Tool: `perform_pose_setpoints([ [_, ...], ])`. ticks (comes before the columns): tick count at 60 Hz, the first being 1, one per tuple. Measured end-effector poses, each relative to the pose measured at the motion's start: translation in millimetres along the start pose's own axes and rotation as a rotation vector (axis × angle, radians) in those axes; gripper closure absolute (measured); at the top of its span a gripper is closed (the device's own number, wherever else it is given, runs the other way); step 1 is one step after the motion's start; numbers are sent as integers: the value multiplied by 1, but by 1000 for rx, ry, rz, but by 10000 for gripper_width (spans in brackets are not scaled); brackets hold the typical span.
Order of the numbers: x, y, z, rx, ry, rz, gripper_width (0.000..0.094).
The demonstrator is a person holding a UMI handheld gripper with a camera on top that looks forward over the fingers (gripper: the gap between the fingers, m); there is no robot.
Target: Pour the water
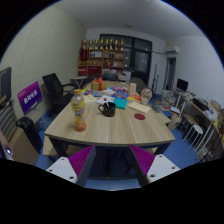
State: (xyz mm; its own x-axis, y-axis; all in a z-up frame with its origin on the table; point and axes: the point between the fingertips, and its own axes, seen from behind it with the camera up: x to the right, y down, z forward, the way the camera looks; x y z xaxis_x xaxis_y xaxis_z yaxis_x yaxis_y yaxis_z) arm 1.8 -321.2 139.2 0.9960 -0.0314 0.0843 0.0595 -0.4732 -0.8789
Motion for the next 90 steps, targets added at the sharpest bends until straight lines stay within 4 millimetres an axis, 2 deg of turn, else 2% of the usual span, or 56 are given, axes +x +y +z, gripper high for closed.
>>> perform_pose_setpoints([
  [5,8,-1,0,7,29,3,200],
  [10,-4,0,-1,27,41,17,198],
  [11,2,-6,3,32,38,22,199],
  [14,-7,-14,11,60,24,38,197],
  [15,-17,-16,13,70,21,43,193],
  [16,-18,-19,17,77,10,46,190],
  [21,-48,-30,38,116,-40,42,189],
  [28,-98,-50,89,180,-97,18,186],
  [32,-123,-59,126,209,-111,34,202],
  [37,-147,-59,178,216,-102,57,200],
  [43,-163,-66,227,234,-65,83,198],
  [51,-166,-81,271,274,4,151,198],
  [54,-165,-83,278,291,23,160,192],
  [57,-165,-85,287,295,39,151,227],
  [60,-170,-86,296,286,37,139,440],
  [61,-168,-86,297,286,49,139,463],
  [65,-162,-85,303,286,91,134,506],
  [69,-165,-84,305,248,109,108,511],
  [74,-180,-84,307,158,93,104,559],
  [76,-184,-88,307,123,69,118,608],
  [79,-197,-99,310,99,31,165,606],
  [81,-202,-108,311,89,-5,201,674],
  [85,-209,-140,318,98,-61,333,675],
  [90,-215,-181,327,95,-134,590,677],
])
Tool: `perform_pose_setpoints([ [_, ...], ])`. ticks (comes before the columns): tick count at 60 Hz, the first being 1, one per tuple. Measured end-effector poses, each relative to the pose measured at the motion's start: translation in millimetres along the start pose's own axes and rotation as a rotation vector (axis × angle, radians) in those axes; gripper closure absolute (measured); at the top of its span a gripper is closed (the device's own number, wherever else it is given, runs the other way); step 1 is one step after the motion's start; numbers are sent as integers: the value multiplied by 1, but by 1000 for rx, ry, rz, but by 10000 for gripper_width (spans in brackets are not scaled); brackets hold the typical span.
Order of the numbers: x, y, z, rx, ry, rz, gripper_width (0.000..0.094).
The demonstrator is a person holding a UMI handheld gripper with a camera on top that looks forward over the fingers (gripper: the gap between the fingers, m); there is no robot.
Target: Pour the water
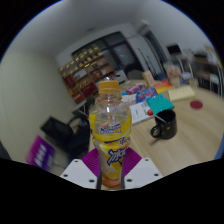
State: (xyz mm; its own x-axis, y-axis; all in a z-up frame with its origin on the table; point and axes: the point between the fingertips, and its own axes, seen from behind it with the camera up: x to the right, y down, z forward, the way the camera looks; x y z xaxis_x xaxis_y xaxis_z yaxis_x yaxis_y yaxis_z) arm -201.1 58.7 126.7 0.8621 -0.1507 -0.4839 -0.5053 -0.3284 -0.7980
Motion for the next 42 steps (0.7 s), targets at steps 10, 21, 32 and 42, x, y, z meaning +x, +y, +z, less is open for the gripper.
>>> perform_pose_setpoints([
  [10,-1,-47,35,-61,-232,697,679],
  [21,-7,-68,28,-207,-415,1267,680],
  [32,-10,-89,-15,-255,-520,1606,678],
  [42,14,-89,-40,-241,-538,1752,679],
])
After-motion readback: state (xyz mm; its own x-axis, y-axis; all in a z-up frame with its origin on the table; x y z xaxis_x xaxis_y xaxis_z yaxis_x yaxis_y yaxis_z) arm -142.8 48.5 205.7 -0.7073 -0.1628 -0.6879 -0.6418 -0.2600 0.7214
